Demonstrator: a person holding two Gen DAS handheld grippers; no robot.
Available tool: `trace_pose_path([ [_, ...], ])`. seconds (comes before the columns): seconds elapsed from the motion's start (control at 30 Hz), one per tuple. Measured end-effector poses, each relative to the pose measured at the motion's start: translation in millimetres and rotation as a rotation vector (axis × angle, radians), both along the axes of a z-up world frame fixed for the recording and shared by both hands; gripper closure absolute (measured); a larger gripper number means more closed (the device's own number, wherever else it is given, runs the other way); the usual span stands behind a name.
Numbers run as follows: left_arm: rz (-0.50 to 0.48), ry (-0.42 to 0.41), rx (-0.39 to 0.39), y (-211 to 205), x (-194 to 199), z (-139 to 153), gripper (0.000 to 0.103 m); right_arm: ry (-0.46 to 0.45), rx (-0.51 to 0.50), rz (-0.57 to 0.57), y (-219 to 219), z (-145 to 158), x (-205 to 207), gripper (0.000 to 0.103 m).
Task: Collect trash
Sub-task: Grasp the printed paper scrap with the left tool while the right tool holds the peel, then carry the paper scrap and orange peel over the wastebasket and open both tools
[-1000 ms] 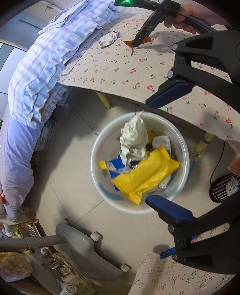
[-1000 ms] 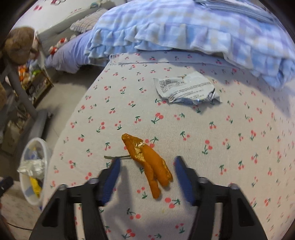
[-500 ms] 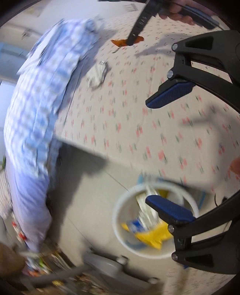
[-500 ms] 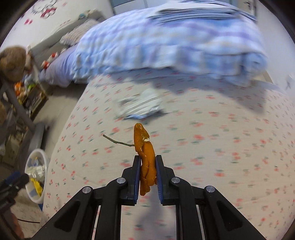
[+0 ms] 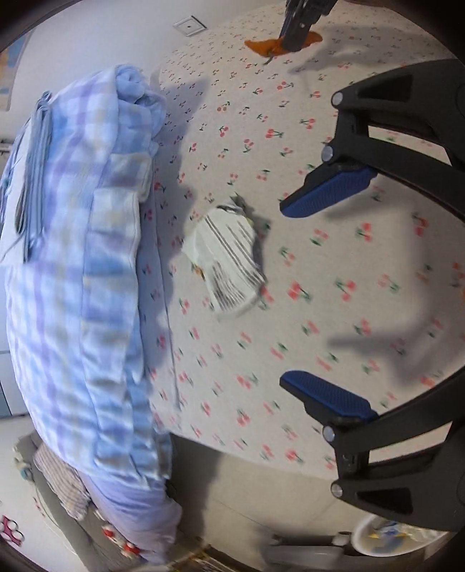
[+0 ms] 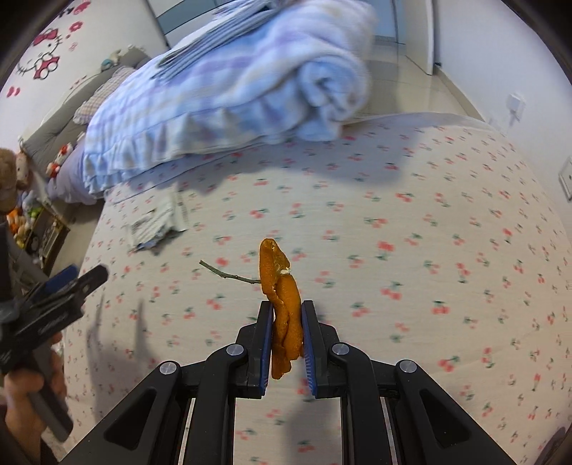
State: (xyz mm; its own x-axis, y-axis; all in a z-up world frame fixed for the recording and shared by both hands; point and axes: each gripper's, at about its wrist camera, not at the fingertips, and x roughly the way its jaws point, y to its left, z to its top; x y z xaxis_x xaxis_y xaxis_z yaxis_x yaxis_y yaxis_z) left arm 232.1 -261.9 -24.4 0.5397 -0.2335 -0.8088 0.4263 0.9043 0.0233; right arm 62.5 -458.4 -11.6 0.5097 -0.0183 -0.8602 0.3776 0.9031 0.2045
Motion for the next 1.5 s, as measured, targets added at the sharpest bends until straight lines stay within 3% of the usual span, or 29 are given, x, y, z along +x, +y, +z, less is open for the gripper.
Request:
trace_pose_path([
  [0.2,-0.113,-0.055,0.039,-38.3,14.2,-16.7,0.019,0.024,-0.009,-0.005,-24.4,-8.0,-20.9,0.087],
  [0.33,-0.135,-0.018,0.076,-54.6,25.7,-33.6,0.039,0.051,-0.003,-0.028,-39.9,-16.3,-33.3,0.087],
  [0.47,-0.107,-0.017,0.047,-53.5,30.7,-33.1,0.049,0.055,-0.007,-0.044,-49.0,-17.3,-44.0,0.087],
  [0.53,-0.099,-0.021,0.067,-53.9,31.8,-31.9,0.061,0.052,-0.005,-0.048,-51.1,-15.9,-49.1,0.087],
  [0.6,-0.087,-0.031,0.107,-52.4,33.6,-29.2,0.084,0.047,0.002,-0.05,-51.9,-14.2,-53.1,0.087],
  [0.7,-0.076,-0.003,0.088,-41.7,38.6,-20.9,0.093,0.04,0.001,-0.055,-50.6,-9.6,-57.8,0.087],
  [1.07,-0.035,0.005,0.066,12.4,-2.1,28.3,0.096,-0.044,-0.008,-0.022,-22.8,24.6,-67.3,0.087],
  [1.5,-0.025,0.005,0.036,95.5,-68.0,56.2,0.096,-0.089,-0.036,0.048,29.4,41.9,-79.9,0.087],
])
